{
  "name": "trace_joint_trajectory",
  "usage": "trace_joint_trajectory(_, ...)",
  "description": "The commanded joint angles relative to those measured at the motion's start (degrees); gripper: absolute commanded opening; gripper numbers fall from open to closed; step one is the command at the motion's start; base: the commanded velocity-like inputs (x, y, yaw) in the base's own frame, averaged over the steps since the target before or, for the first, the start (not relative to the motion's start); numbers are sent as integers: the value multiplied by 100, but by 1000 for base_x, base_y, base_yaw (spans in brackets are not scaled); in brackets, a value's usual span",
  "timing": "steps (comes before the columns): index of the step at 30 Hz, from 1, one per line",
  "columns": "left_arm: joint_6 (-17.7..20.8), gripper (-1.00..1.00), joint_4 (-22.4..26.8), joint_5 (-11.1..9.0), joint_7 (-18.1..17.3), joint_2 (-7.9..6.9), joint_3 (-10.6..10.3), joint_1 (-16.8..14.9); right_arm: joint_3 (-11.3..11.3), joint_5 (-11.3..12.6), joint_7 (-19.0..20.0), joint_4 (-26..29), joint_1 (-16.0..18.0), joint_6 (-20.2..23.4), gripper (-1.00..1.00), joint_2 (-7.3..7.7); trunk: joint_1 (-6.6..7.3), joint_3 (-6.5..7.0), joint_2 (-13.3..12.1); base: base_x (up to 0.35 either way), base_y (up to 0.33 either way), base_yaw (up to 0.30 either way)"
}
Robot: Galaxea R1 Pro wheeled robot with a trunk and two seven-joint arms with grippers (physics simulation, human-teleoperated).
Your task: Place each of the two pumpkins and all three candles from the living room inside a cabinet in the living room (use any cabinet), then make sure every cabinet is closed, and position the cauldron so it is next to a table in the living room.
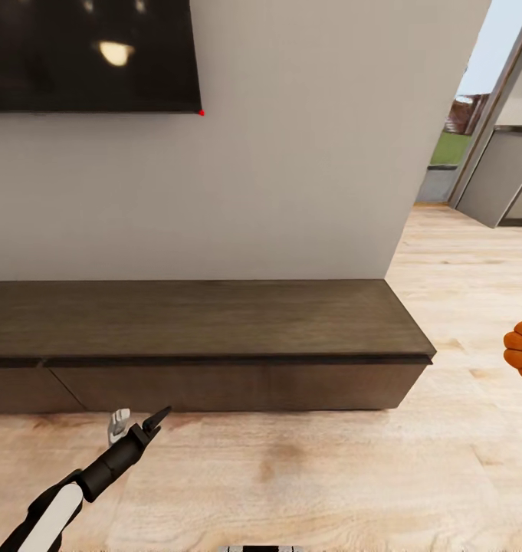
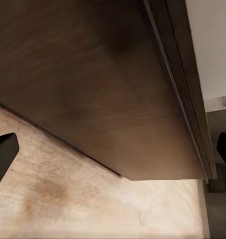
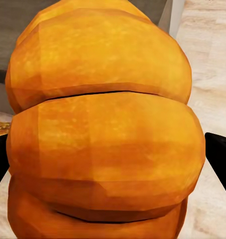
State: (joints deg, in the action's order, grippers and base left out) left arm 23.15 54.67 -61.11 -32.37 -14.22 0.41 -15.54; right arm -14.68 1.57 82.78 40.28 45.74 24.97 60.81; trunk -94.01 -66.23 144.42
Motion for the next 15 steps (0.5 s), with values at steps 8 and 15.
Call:
trace_joint_trajectory(8, 49, 100, 0, -45, -6, -11, 3, -2, 2, 17, 19, -3, 6, 60, -100, 1, -14, -138, 10, 0, 0, 0)
trace_joint_trajectory(15, 46, 100, 6, -43, -18, -15, 2, -2, 0, 15, 19, -3, 6, 60, -100, 1, -14, -138, 10, 5, 0, 0)
